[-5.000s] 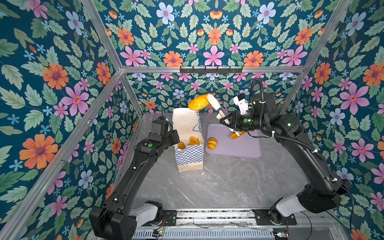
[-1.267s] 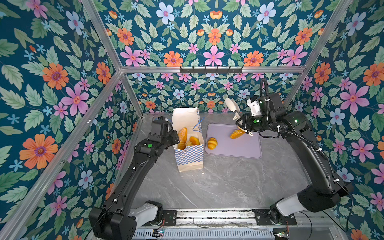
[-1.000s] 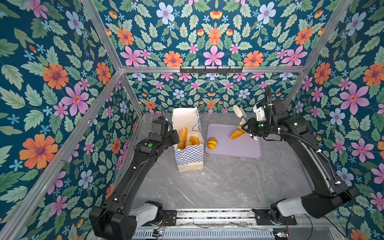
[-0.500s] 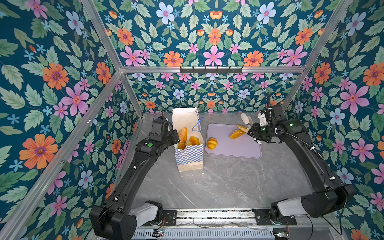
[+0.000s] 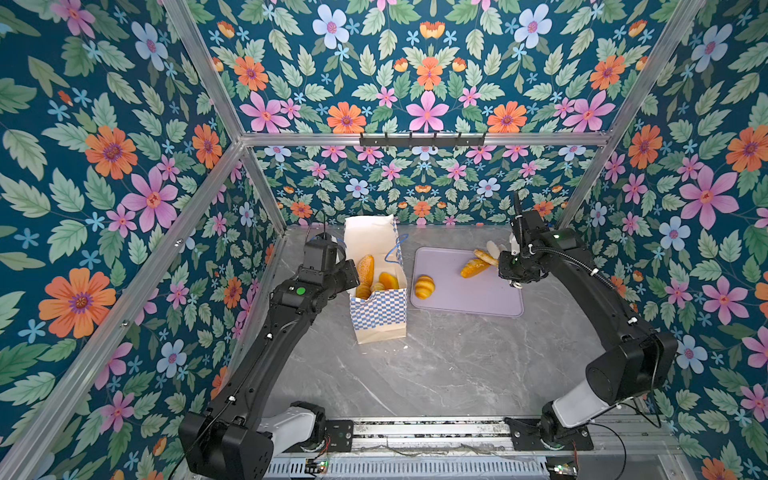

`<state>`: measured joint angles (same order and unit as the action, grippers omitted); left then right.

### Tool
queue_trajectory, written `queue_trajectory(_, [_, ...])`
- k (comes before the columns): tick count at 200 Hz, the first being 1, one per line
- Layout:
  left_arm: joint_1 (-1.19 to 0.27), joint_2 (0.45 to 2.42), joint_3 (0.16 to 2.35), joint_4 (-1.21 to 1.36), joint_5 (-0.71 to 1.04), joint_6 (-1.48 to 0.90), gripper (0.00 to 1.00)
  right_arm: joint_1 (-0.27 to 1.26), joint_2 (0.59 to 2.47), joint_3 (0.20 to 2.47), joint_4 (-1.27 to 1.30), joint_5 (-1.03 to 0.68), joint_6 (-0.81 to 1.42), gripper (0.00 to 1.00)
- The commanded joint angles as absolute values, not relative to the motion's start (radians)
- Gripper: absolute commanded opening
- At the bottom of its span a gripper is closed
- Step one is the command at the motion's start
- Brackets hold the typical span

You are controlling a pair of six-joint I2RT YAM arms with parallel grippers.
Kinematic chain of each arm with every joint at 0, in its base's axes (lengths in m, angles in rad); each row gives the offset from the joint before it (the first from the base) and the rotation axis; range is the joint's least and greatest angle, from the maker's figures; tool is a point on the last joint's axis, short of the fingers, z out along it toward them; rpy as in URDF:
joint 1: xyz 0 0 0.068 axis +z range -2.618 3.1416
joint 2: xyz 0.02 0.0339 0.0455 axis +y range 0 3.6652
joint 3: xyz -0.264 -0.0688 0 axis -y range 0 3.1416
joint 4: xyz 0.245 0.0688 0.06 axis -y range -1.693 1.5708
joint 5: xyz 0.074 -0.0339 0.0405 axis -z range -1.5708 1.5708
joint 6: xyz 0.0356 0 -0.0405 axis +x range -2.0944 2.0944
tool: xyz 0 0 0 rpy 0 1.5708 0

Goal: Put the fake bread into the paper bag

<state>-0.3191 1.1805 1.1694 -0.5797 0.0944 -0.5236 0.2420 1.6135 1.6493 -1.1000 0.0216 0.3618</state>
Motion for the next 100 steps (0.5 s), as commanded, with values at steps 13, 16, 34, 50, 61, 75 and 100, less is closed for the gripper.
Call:
queue_trajectory(13, [-0.319,1.18,1.164,-0.58,0.097,-0.515,0.05,0.241,1.65,1.681,-1.129,0.062,0.326,0.35])
queue_trajectory(16, [-0.319,1.18,1.165,-0.581,0.097,-0.515,0.05,0.24,1.65,1.681,-1.129,0.06,0.327,0.35])
queue_trajectory(34, [-0.32,1.178,1.162,-0.578,0.096,-0.515,0.05,0.219,1.682,1.663,-1.098,0.011,0.347,0.35])
queue_trajectory(50, [-0.319,1.177,1.16,-0.58,0.094,-0.515,0.05,0.179,1.668,1.62,-1.045,-0.07,0.379,0.35])
queue_trajectory(61, [-0.319,1.175,1.157,-0.58,0.095,-0.515,0.05,0.149,1.63,1.587,-1.005,-0.122,0.4,0.35])
queue_trajectory(75, [-0.319,1.175,1.155,-0.58,0.095,-0.513,0.05,0.114,1.605,1.547,-0.962,-0.18,0.424,0.35])
queue_trajectory(100, [-0.32,1.177,1.157,-0.578,0.094,-0.513,0.05,0.051,1.556,1.465,-0.888,-0.271,0.468,0.35])
